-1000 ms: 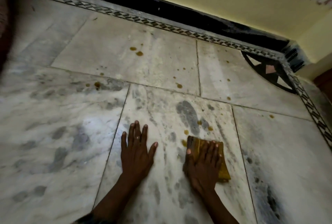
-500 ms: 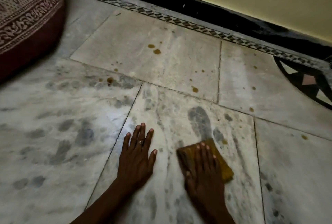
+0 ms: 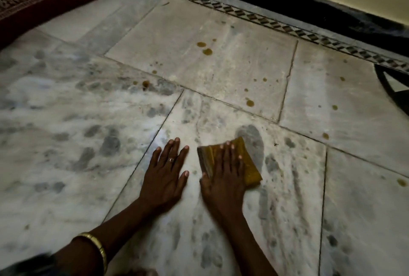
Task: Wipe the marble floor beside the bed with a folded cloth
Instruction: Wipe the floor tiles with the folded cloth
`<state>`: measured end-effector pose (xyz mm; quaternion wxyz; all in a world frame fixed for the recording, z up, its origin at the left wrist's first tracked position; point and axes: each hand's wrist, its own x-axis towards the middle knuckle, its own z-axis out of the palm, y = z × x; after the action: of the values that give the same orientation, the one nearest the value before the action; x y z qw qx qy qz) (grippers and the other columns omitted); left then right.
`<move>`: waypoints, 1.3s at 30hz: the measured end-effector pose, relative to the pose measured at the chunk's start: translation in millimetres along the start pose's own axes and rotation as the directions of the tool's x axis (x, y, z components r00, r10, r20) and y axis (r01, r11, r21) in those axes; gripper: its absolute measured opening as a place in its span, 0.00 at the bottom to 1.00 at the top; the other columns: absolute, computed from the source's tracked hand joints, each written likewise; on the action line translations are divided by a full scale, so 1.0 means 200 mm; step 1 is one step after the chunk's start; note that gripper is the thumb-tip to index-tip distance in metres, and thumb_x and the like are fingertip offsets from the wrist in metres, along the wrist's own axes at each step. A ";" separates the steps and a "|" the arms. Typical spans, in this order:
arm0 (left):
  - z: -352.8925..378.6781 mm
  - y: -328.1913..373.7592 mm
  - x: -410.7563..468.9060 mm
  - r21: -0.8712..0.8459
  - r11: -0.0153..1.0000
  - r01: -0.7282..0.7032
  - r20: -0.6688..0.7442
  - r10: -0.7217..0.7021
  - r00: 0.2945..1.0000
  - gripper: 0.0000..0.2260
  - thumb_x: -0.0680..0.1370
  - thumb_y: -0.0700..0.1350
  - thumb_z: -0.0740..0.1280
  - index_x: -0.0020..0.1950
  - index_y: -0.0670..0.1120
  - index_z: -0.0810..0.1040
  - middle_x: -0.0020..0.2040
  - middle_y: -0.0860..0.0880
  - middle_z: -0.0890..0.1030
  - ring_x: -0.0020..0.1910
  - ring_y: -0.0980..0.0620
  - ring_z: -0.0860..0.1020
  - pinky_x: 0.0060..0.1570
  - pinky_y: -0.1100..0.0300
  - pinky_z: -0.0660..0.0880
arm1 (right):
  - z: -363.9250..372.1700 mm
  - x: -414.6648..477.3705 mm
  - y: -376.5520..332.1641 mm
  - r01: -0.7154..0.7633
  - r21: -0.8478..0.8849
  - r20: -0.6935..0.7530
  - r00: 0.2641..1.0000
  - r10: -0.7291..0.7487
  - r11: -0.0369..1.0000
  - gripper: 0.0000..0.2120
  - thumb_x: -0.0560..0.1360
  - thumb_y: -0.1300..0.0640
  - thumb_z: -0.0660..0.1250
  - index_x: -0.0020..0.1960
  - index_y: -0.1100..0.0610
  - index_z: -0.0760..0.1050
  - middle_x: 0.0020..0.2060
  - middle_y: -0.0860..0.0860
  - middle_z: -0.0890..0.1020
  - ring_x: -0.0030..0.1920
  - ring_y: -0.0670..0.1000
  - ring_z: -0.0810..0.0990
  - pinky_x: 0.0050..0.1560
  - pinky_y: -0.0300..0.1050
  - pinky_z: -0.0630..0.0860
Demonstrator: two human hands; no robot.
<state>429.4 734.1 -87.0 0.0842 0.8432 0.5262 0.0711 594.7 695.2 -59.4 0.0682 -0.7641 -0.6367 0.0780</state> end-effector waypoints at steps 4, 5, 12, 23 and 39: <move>-0.01 0.00 0.00 -0.026 1.000 -0.007 -0.007 0.007 1.000 0.28 0.80 0.55 0.52 0.78 0.47 0.57 0.79 0.43 0.54 0.79 0.46 0.53 0.74 0.45 0.52 | -0.01 -0.19 0.22 0.047 -0.042 -0.002 0.999 -0.047 0.998 0.38 0.69 0.45 0.56 0.74 0.64 0.60 0.73 0.62 0.61 0.74 0.62 0.61 0.73 0.56 0.52; -0.01 0.00 0.00 -0.032 0.999 -0.004 -0.004 0.004 1.000 0.28 0.80 0.54 0.52 0.79 0.47 0.57 0.80 0.44 0.54 0.79 0.46 0.52 0.74 0.45 0.52 | -0.01 -0.22 0.29 0.023 -0.060 -0.014 1.000 -0.024 0.998 0.37 0.69 0.45 0.55 0.73 0.65 0.61 0.73 0.63 0.62 0.73 0.62 0.61 0.73 0.56 0.52; 0.01 0.01 0.00 -0.090 0.996 0.004 -0.019 -0.005 1.000 0.28 0.79 0.55 0.54 0.78 0.47 0.58 0.80 0.43 0.54 0.79 0.46 0.53 0.73 0.44 0.53 | -0.07 0.21 0.40 -0.367 -0.042 -0.051 0.930 0.365 0.929 0.40 0.72 0.40 0.45 0.74 0.67 0.57 0.73 0.67 0.61 0.73 0.66 0.58 0.72 0.62 0.53; -0.10 -0.32 0.29 -0.232 0.941 0.248 -0.091 -0.275 0.957 0.32 0.81 0.63 0.40 0.79 0.46 0.53 0.80 0.45 0.50 0.79 0.50 0.47 0.76 0.51 0.45 | 0.05 0.41 -0.25 0.204 -0.067 0.034 0.979 -0.202 0.977 0.36 0.73 0.46 0.52 0.76 0.63 0.54 0.76 0.61 0.55 0.76 0.58 0.52 0.74 0.53 0.47; -0.12 -0.46 0.08 -0.079 0.981 0.175 -0.011 -0.176 0.984 0.32 0.80 0.64 0.46 0.78 0.45 0.59 0.78 0.43 0.58 0.78 0.47 0.54 0.75 0.53 0.49 | 0.06 0.86 -0.51 0.189 -0.092 0.115 0.977 -0.178 0.978 0.43 0.68 0.39 0.34 0.77 0.63 0.46 0.76 0.62 0.47 0.77 0.60 0.43 0.74 0.56 0.38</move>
<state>350.1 790.5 -82.4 0.1183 0.7889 0.5960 0.0913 524.4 882.9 -55.9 0.0019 -0.6993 -0.7105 0.0789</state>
